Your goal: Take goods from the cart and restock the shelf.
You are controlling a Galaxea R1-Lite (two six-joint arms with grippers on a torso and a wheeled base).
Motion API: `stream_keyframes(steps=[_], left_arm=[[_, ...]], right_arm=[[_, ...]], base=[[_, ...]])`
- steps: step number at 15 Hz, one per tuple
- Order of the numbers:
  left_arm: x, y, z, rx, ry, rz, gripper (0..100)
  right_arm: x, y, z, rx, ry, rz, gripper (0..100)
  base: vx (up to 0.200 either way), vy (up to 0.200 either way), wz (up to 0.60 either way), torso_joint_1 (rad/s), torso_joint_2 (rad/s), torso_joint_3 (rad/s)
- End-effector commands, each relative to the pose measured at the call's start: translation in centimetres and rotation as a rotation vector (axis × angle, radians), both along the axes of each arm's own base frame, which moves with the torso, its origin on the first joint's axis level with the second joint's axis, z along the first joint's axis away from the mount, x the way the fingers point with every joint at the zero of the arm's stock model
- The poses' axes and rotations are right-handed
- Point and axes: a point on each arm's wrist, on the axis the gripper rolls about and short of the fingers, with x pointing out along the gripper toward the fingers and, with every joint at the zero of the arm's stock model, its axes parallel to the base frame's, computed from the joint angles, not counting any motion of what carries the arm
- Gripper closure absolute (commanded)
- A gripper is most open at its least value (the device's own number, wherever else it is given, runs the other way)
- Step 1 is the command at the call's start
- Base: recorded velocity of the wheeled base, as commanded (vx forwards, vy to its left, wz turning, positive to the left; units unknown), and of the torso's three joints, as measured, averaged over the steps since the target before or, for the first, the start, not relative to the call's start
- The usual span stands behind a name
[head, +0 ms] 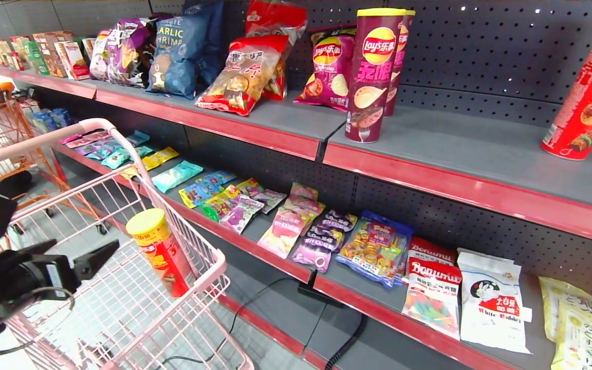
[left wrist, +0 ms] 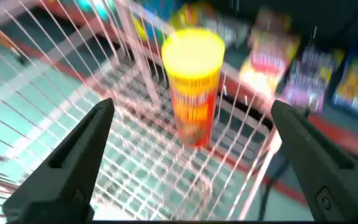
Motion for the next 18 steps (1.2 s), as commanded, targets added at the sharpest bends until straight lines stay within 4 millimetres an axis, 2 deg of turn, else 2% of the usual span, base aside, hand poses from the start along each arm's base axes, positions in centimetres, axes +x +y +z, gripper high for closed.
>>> stream_keyframes(steps=[1,5,10,18], left_arm=[[2.7,0.3,-6.4,-0.021,0.266,-0.069,0],[3.6,0.4,-7.4,-0.039,0.309,-0.088,0],[6.4,0.8,-6.6,-0.045,0.249,-0.102,0],[10.9,1.2,-7.3,-0.039,0.202,-0.125,0]], right_arm=[[0.0,0.0,0.0,-0.001,0.001,0.000,0],[0.0,0.0,0.0,-0.001,0.001,0.001,0],[0.0,0.0,0.0,-0.001,0.001,0.001,0],[0.0,0.0,0.0,-0.001,0.001,0.003,0]], base=[[0.000,0.000,0.00,0.000,0.00,0.000],[0.000,0.000,0.00,0.000,0.00,0.000],[0.000,0.000,0.00,0.000,0.00,0.000],[0.000,0.000,0.00,0.000,0.00,0.000]])
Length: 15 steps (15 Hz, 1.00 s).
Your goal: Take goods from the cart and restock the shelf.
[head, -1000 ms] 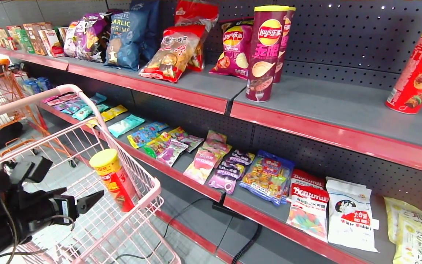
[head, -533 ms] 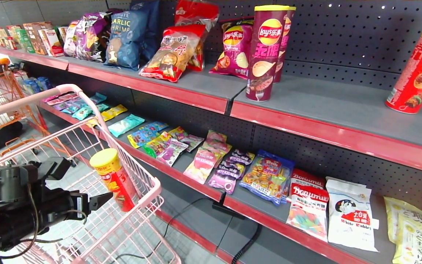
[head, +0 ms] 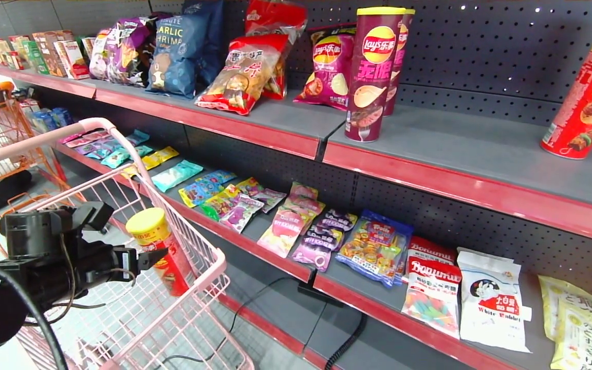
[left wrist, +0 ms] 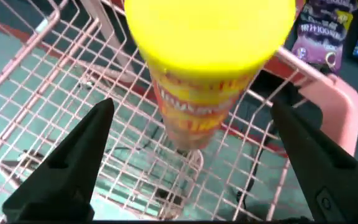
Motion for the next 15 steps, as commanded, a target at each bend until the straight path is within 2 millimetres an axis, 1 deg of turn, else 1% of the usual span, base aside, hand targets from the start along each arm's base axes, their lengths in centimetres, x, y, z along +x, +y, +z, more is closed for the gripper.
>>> stream_keyframes(steps=[1,3,4,6,7,10,11,13,14,15], left_arm=[[1.6,0.1,-0.9,0.000,0.000,-0.002,0],[2.3,0.0,-1.4,0.002,-0.020,-0.009,0],[3.0,-0.3,-1.9,-0.005,-0.043,-0.033,0],[3.5,-0.5,-2.6,-0.004,-0.050,-0.048,0],[4.0,-0.6,-3.4,0.025,-0.061,-0.068,0],[5.2,-0.5,-4.7,0.051,-0.099,-0.082,0],[5.6,-0.5,-5.1,0.055,-0.114,-0.077,100],[5.5,-0.8,-5.2,0.057,-0.137,-0.085,100],[5.5,-0.9,-4.8,0.056,-0.150,-0.088,100],[5.3,-0.9,-3.8,0.058,-0.172,-0.088,100]], right_arm=[[0.0,0.0,0.0,0.000,0.001,0.001,0],[0.0,0.0,0.0,0.000,0.001,0.004,0],[0.0,0.0,0.0,0.000,0.001,0.006,0],[0.0,0.0,0.0,-0.002,0.001,0.004,0],[0.0,0.0,0.0,-0.003,0.001,0.006,0],[0.0,0.0,0.0,-0.002,0.001,0.006,0],[0.0,0.0,0.0,-0.003,0.001,0.006,0],[0.0,0.0,0.0,-0.003,0.001,0.006,0],[0.0,0.0,0.0,-0.003,0.001,0.006,0],[0.0,0.0,0.0,-0.003,0.001,0.006,0]], base=[[0.000,0.000,0.00,0.000,0.00,0.000],[0.000,0.000,0.00,0.000,0.00,0.000],[0.000,0.000,0.00,0.000,0.00,0.000],[0.000,0.000,0.00,0.000,0.00,0.000],[0.000,0.000,0.00,0.000,0.00,0.000],[0.000,0.000,0.00,0.000,0.00,0.000],[0.000,0.000,0.00,0.000,0.00,0.000],[0.000,0.000,0.00,0.000,0.00,0.000],[0.000,0.000,0.00,0.000,0.00,0.000],[0.000,0.000,0.00,0.000,0.00,0.000]])
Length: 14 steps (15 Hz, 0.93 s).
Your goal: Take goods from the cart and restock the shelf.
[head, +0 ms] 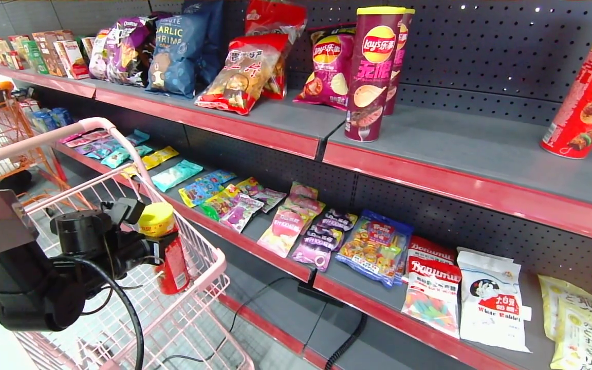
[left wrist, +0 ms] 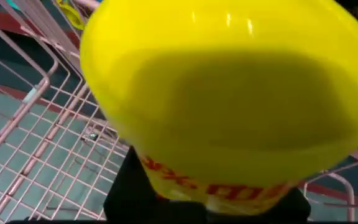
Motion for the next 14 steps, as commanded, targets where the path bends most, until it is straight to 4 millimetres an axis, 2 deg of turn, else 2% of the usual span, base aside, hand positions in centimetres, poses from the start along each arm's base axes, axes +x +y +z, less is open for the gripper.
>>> stream_keyframes(steps=[1,3,4,5,6,7,8,11,12,14], left_arm=[[-0.5,-0.1,1.3,-0.001,-0.019,-0.002,100],[-2.4,0.3,6.1,-0.010,-0.055,0.014,100],[-3.8,0.8,9.3,-0.021,-0.088,0.040,100],[-4.9,0.9,11.0,-0.027,-0.096,0.050,100],[-9.0,1.0,15.6,-0.042,-0.091,0.077,100],[-11.4,0.9,17.5,-0.042,-0.088,0.080,100],[-16.3,0.2,20.4,-0.043,-0.105,0.079,100],[-22.4,-0.5,23.6,-0.023,-0.287,0.087,100],[-23.5,-0.6,24.2,-0.017,-0.330,0.098,100],[-26.1,-0.8,24.3,0.002,-0.391,0.144,100]], right_arm=[[0.0,0.0,0.0,0.000,0.001,0.000,0],[0.0,0.0,0.0,0.000,0.001,0.000,0],[0.0,0.0,0.0,0.000,0.001,0.000,0],[0.0,0.0,0.0,-0.002,0.001,0.000,0],[0.0,0.0,0.0,-0.002,0.001,0.000,0],[0.0,0.0,0.0,0.000,0.002,0.000,0],[0.0,0.0,0.0,0.000,0.001,-0.001,0],[0.0,0.0,0.0,0.000,0.001,-0.001,0],[0.0,0.0,0.0,0.001,0.001,-0.001,0],[0.0,0.0,0.0,0.000,0.001,-0.001,0]], base=[[0.000,0.000,0.00,0.000,0.00,0.000],[0.000,0.000,0.00,0.000,0.00,0.000],[0.000,0.000,0.00,0.000,0.00,0.000],[0.000,0.000,0.00,0.000,0.00,0.000],[0.000,0.000,0.00,0.000,0.00,0.000],[0.000,0.000,0.00,0.000,0.00,0.000],[0.000,0.000,0.00,0.000,0.00,0.000],[0.000,0.000,0.00,0.000,0.00,0.000],[0.000,0.000,0.00,0.000,0.00,0.000],[0.000,0.000,0.00,0.000,0.00,0.000]])
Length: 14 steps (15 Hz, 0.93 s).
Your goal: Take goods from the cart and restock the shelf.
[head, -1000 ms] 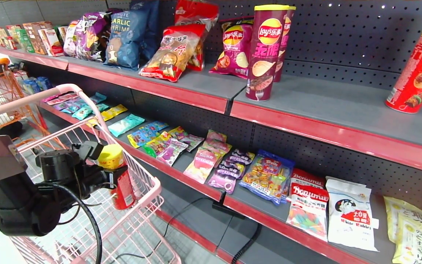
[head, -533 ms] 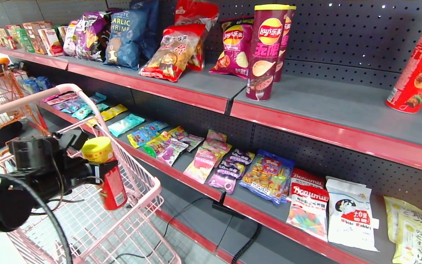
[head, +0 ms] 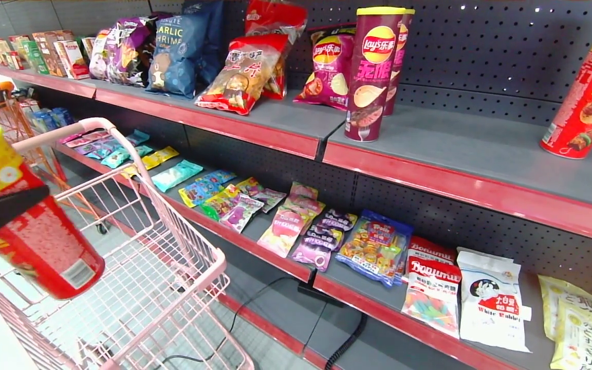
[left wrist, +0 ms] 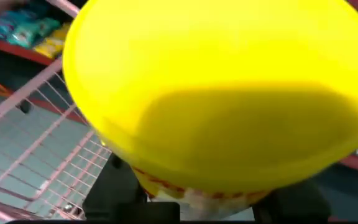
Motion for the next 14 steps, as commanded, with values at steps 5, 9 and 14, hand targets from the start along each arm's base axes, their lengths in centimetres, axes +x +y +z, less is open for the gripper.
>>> stream_keyframes(steps=[5,9,14], left_arm=[[-9.4,-0.8,-1.0,0.041,-0.220,0.118,100],[-10.7,-1.0,-1.7,0.058,-0.228,0.120,100],[-12.1,-1.2,-2.7,0.113,-0.227,0.121,100]], right_arm=[[0.0,0.0,0.0,-0.002,0.000,-0.001,0],[0.0,0.0,0.0,-0.001,0.000,-0.001,0],[0.0,0.0,0.0,0.002,0.000,0.001,0]], base=[[0.000,0.000,0.00,0.094,-0.30,-0.189],[0.000,0.000,0.00,0.196,-0.53,-0.343],[0.000,0.000,0.00,0.234,-0.58,-0.357]])
